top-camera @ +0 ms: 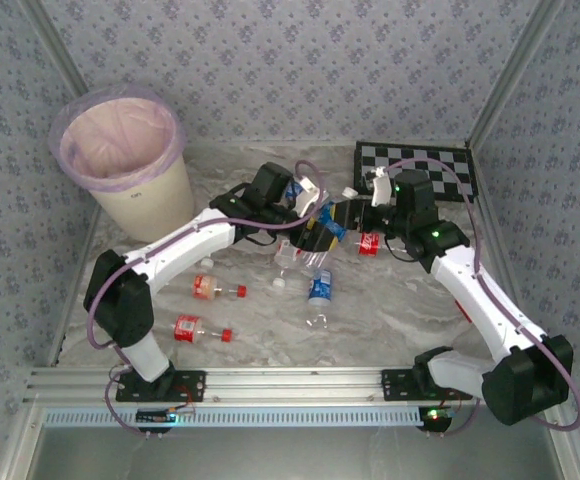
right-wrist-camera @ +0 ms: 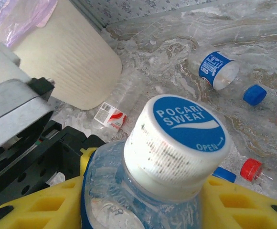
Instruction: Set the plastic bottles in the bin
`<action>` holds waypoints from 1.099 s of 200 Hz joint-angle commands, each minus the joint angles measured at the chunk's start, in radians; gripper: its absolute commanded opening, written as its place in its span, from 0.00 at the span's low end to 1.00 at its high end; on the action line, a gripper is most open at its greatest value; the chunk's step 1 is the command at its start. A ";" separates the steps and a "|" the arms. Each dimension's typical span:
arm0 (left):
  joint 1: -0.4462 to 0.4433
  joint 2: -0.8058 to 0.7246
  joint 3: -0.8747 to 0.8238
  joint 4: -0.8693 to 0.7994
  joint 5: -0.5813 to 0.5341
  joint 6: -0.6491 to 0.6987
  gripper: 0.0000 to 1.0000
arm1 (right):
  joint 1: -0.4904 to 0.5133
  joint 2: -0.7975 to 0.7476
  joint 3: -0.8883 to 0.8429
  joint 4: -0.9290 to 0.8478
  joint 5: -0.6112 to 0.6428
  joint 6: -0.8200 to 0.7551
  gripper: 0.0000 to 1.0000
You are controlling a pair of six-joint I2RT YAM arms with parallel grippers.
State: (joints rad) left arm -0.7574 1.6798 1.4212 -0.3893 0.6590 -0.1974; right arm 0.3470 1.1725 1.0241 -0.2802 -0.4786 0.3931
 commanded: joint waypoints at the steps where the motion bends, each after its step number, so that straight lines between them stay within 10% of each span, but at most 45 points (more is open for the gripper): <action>1: -0.011 -0.028 0.004 0.021 0.005 0.004 0.52 | 0.002 0.000 0.034 0.052 -0.017 -0.013 0.49; 32: -0.010 -0.044 0.017 -0.007 -0.021 0.015 0.51 | -0.003 -0.007 0.057 -0.003 0.003 -0.043 0.87; 63: 0.022 -0.059 0.082 -0.063 -0.104 0.047 0.50 | -0.036 -0.074 0.067 -0.091 0.137 -0.078 1.00; 220: 0.677 -0.243 0.456 -0.347 -0.673 0.074 0.13 | -0.095 -0.180 -0.114 -0.108 0.222 0.049 1.00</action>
State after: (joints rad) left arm -0.1383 1.4456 1.8412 -0.6552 0.1299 -0.1574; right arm 0.2527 0.9668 0.8955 -0.3882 -0.2211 0.4122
